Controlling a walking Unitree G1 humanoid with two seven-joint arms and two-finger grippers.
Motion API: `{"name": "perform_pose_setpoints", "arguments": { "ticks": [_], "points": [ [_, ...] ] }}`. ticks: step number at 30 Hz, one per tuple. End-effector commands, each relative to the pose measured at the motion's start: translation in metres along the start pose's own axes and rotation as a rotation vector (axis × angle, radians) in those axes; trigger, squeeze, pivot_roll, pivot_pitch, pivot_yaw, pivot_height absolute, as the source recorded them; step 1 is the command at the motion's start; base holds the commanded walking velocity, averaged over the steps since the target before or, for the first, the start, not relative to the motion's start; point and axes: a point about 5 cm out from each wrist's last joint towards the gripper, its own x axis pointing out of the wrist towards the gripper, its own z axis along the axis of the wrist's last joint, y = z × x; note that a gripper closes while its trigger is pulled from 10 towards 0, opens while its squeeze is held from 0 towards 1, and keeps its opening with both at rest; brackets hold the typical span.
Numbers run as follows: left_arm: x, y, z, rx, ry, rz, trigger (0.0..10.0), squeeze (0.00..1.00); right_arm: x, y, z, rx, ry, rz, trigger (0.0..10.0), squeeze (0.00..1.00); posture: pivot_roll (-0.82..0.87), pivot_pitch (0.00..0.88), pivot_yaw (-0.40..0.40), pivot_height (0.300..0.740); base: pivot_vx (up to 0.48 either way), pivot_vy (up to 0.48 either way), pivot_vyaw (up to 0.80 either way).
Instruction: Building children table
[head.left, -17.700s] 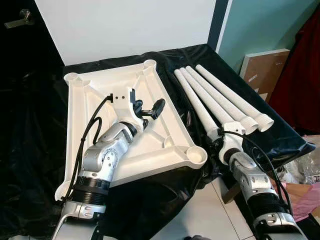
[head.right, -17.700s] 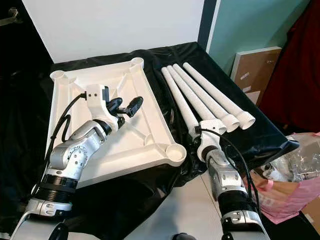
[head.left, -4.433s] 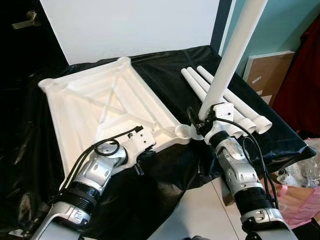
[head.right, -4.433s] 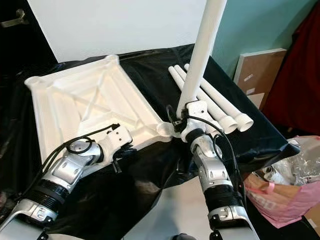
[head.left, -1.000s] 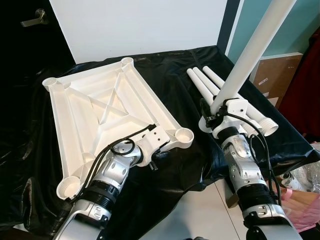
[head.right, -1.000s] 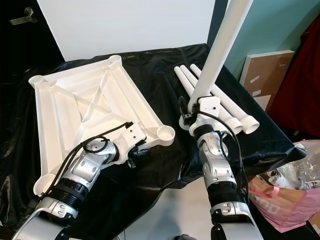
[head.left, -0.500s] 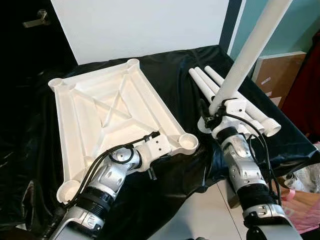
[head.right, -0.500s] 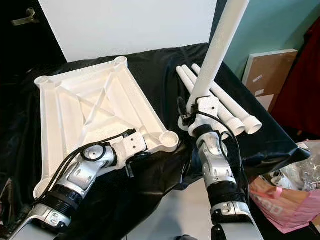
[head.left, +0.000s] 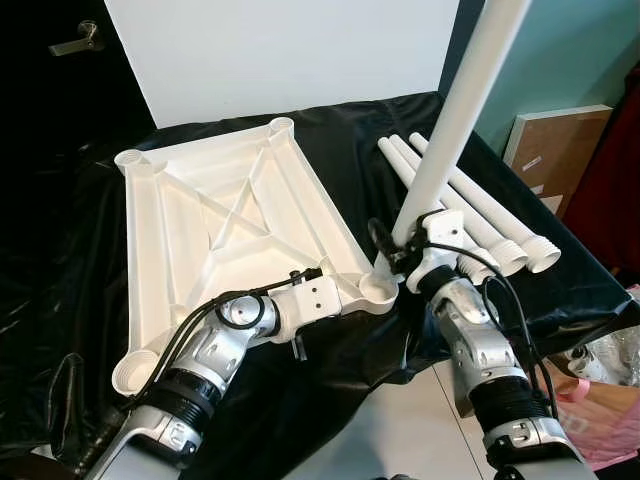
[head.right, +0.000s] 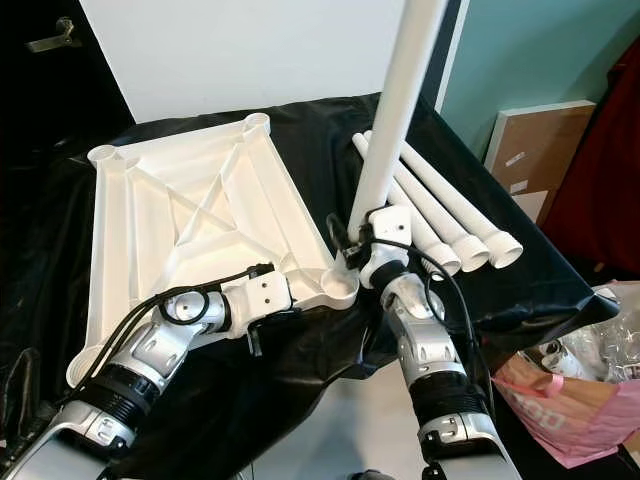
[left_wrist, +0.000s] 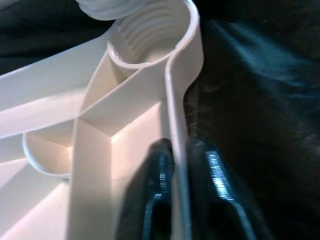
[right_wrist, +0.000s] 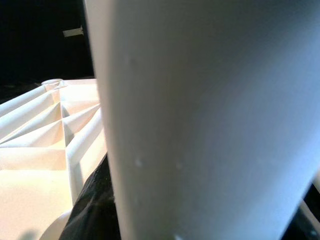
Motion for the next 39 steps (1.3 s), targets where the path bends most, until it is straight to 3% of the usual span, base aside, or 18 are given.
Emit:
{"name": "perform_pose_setpoints", "arguments": {
  "ticks": [1,2,3,5,8,12,14,18,27,39],
  "points": [
    [-0.008,0.018,-0.004,-0.022,0.017,0.221,10.0,1.00,0.000,0.002,0.002,-0.011,-0.005,0.016,10.0,0.00,-0.05,0.039,0.006,0.740,0.000,0.000,0.00],
    [-0.010,0.022,-0.004,-0.031,0.014,0.247,10.0,1.00,0.000,0.003,0.003,-0.012,-0.004,0.018,10.0,0.00,-0.05,0.039,0.006,0.740,0.000,0.000,0.00],
    [-0.013,0.025,-0.003,-0.055,-0.004,0.271,10.0,0.00,-0.001,0.003,0.003,-0.013,-0.002,0.023,10.0,0.00,-0.05,0.043,0.005,0.740,0.000,0.000,0.00],
    [-0.015,0.027,-0.002,-0.072,-0.017,0.286,10.0,0.00,-0.001,0.004,0.003,-0.013,-0.001,0.026,10.0,0.00,-0.05,0.043,0.005,0.740,0.000,0.000,0.00],
    [-0.020,0.030,0.006,-0.222,-0.124,0.337,10.0,0.00,-0.002,0.006,0.004,-0.020,0.012,0.041,10.0,0.00,-0.05,0.055,-0.002,0.740,0.000,0.000,0.00],
    [-0.023,0.028,0.013,-0.336,-0.211,0.358,10.0,0.00,-0.003,0.012,0.003,-0.026,0.025,0.070,10.0,0.00,-0.05,0.058,-0.005,0.740,0.000,0.000,0.00],
    [-0.026,0.023,0.020,-0.368,-0.280,0.361,10.0,0.00,-0.004,0.018,0.004,-0.036,0.013,0.095,10.0,0.00,-0.04,0.064,-0.010,0.740,0.000,0.000,0.00],
    [-0.028,0.015,0.023,-0.409,-0.314,0.357,10.0,0.00,-0.004,0.022,0.001,-0.045,0.031,0.105,10.0,0.00,-0.03,0.069,-0.020,0.740,0.000,0.000,0.00],
    [-0.031,-0.002,0.025,-0.434,-0.299,0.326,10.0,0.00,0.002,0.018,-0.014,-0.041,0.110,0.070,10.0,0.00,-0.02,0.070,-0.025,0.740,0.000,0.000,0.00],
    [-0.034,-0.003,0.032,-0.406,-0.321,0.368,10.0,0.00,0.009,0.021,-0.024,-0.018,0.168,0.060,10.0,0.00,-0.01,0.061,-0.023,0.740,0.000,0.000,0.00]
  ]
}}
